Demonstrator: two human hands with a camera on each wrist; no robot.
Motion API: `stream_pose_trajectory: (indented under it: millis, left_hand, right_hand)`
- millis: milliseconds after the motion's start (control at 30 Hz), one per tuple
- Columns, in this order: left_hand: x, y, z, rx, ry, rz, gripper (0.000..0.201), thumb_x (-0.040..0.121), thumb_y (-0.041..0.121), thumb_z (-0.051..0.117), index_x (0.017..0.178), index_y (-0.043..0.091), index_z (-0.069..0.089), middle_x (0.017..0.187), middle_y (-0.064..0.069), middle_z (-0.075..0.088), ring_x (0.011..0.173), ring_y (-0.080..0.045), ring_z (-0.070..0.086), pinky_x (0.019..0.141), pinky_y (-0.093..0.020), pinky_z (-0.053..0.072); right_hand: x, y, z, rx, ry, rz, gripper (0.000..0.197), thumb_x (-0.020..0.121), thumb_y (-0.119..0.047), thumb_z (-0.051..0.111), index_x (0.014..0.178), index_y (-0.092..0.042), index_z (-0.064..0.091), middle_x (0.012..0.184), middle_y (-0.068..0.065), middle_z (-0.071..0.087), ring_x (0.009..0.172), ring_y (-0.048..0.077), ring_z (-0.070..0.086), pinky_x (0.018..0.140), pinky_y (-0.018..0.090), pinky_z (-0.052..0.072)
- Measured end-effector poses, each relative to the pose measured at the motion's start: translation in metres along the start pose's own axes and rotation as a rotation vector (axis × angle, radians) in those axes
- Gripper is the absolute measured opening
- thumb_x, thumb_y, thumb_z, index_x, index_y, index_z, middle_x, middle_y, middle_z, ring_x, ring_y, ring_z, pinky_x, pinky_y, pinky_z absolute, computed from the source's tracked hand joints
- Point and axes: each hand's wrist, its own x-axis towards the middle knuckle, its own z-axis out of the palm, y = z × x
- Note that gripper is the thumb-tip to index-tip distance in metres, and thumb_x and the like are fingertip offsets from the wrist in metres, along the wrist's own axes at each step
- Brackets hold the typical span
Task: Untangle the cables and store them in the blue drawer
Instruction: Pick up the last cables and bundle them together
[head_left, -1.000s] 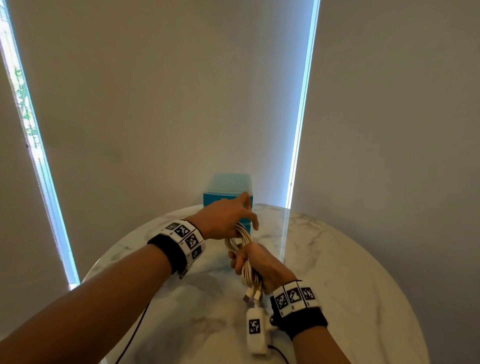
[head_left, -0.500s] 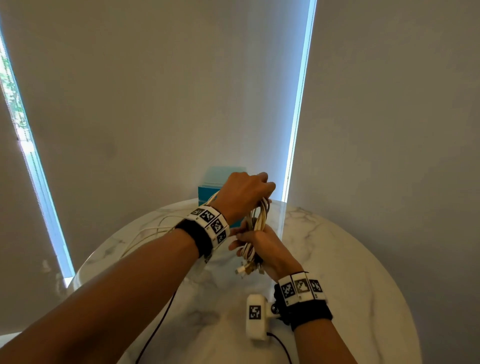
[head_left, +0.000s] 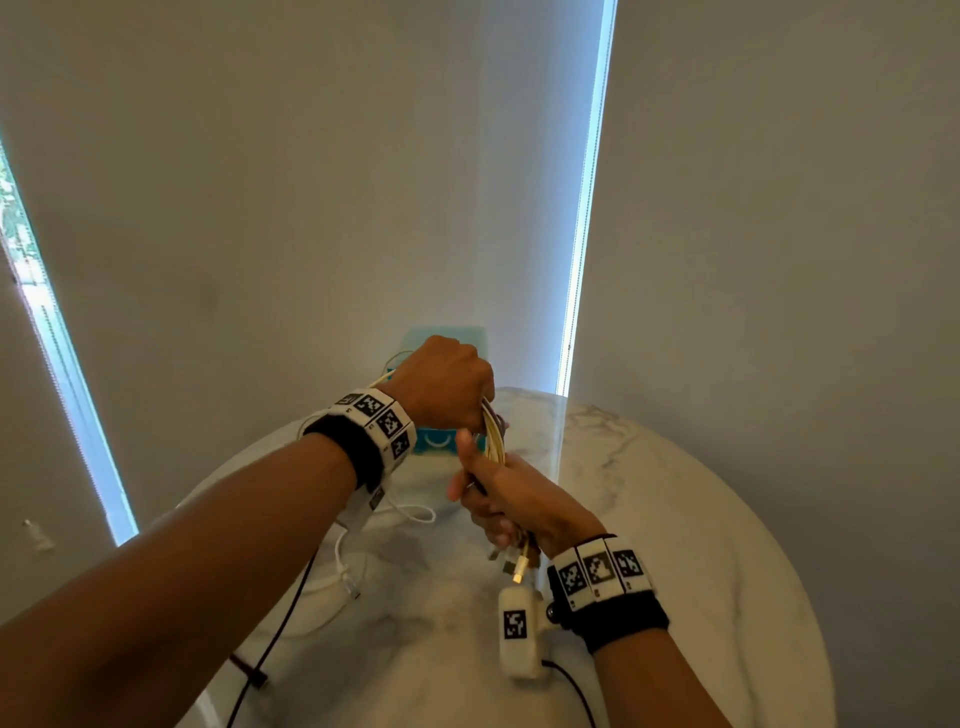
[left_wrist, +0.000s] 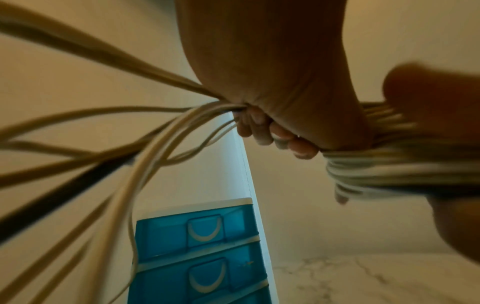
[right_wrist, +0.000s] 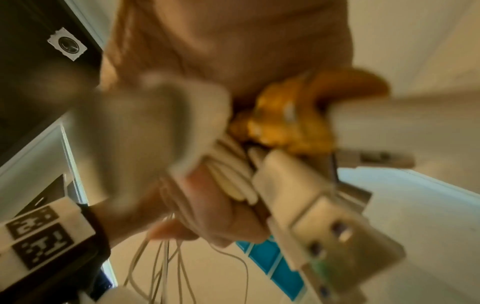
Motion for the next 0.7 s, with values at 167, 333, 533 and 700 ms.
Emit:
stream_pose_trajectory:
  millis: [167,333,533,700]
  left_hand:
    - [-0.006,-0.014,-0.004,-0.381,-0.253,-0.078,0.037,0.079,0.053,0.076,0.065,0.021,0.066,0.058,0.002,0.061,0.056,-0.017,0.052,0.061,-0.037,0.048]
    - [-0.009,-0.036,-0.020,-0.764,-0.536,-0.008,0.044,0.100,0.065,0.061,0.090,0.025,0.077,0.074,0.007,0.064,0.068,-0.009,0.056,0.070,-0.026,0.047]
    - [-0.009,-0.030,0.009,-1.075,-0.300,-0.236,0.043,0.103,0.063,0.055,0.117,0.023,0.058,0.091,0.005,0.069,0.076,-0.011,0.061,0.071,-0.030,0.053]
    - [-0.015,0.008,0.021,-1.230,-0.170,-0.373,0.040,0.105,0.063,0.049,0.119,0.026,0.051,0.101,-0.003,0.070,0.067,-0.009,0.056,0.059,-0.025,0.049]
  right_hand:
    - [-0.004,0.004,-0.014,-0.054,-0.002,0.040,0.074,0.092,-0.087,0.042,0.074,-0.018,0.059,0.057,0.000,0.042,0.042,0.011,0.035,0.039,0.022,0.034]
    - [-0.006,0.015,-0.031,-0.062,0.047,0.070,0.073,0.090,-0.088,0.043,0.074,-0.019,0.058,0.060,0.001,0.039,0.044,0.012,0.031,0.042,0.025,0.030]
    - [0.001,0.008,-0.008,-0.027,0.100,0.040,0.083,0.090,-0.093,0.030,0.073,-0.018,0.061,0.058,0.001,0.042,0.044,0.011,0.035,0.040,0.021,0.033]
    - [0.013,0.013,0.001,0.126,0.403,0.004,0.091,0.087,-0.097,0.026,0.075,-0.015,0.065,0.058,0.004,0.047,0.045,0.013,0.038,0.047,0.025,0.032]
